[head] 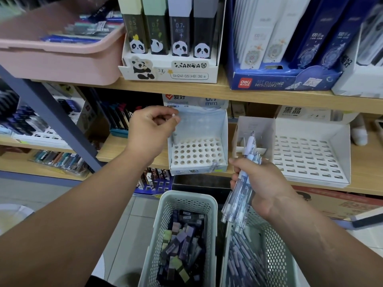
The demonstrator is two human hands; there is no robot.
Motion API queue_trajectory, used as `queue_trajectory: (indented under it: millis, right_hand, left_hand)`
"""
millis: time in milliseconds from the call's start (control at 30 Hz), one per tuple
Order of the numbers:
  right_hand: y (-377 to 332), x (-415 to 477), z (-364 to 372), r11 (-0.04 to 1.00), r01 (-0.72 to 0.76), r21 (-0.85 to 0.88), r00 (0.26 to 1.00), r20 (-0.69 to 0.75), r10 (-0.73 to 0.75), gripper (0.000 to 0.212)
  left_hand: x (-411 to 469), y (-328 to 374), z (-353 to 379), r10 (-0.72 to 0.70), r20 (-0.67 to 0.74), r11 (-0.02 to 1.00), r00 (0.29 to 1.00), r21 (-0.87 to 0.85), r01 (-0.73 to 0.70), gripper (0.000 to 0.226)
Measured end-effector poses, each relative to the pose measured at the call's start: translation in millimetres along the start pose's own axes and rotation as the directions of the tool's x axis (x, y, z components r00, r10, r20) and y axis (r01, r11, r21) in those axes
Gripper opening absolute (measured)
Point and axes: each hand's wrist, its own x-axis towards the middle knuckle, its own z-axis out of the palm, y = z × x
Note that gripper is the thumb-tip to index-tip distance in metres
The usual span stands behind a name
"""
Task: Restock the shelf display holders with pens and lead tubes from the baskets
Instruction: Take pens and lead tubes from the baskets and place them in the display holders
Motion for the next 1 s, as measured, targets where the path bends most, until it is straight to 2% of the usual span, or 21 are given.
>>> queue_trajectory:
  millis: [267,467,1000]
  right_hand:
    - [0,-2,1,1.000,0.002,-0.011,1.000,0.002,-0.002,0.017]
    - [1,-2,1,1.000,0.003,-0.022,1.000,-0.008,-0.003,0.017]
    - [1,-2,2,1.000,0.006,-0.012,1.000,0.014,-0.006,0.021]
  left_hand:
    - [5,-2,-4,-0.017,-0.127,0.997,0.992,0.069,0.026,0.014]
    - [3,-2,-3,-0.008,-0.026,0.995,1.000,0.102,0.011,0.019]
    - [11,4,-8,-0.027,0.027,0.998,0.999,0.063,0.025,0.015]
